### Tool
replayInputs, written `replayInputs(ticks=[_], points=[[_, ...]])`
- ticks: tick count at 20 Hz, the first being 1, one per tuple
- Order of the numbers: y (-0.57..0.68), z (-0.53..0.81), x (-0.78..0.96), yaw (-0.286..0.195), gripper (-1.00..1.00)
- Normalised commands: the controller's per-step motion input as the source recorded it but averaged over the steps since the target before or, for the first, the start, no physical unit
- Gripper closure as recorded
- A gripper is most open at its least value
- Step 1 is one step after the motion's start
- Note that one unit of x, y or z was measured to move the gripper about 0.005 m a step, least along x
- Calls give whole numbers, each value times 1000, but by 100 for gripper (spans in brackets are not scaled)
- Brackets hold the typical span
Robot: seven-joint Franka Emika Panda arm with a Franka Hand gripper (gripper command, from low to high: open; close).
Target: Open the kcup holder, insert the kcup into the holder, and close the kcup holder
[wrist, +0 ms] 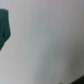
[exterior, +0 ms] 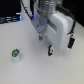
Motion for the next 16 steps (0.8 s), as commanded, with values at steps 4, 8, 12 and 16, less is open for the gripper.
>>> replayInputs(ticks=[4, 8, 12, 16], points=[[-607, 0, -109, -238, -100], [-571, -10, -227, -243, -100], [-541, -31, -316, -243, -100], [-509, -118, -421, -248, -100]])
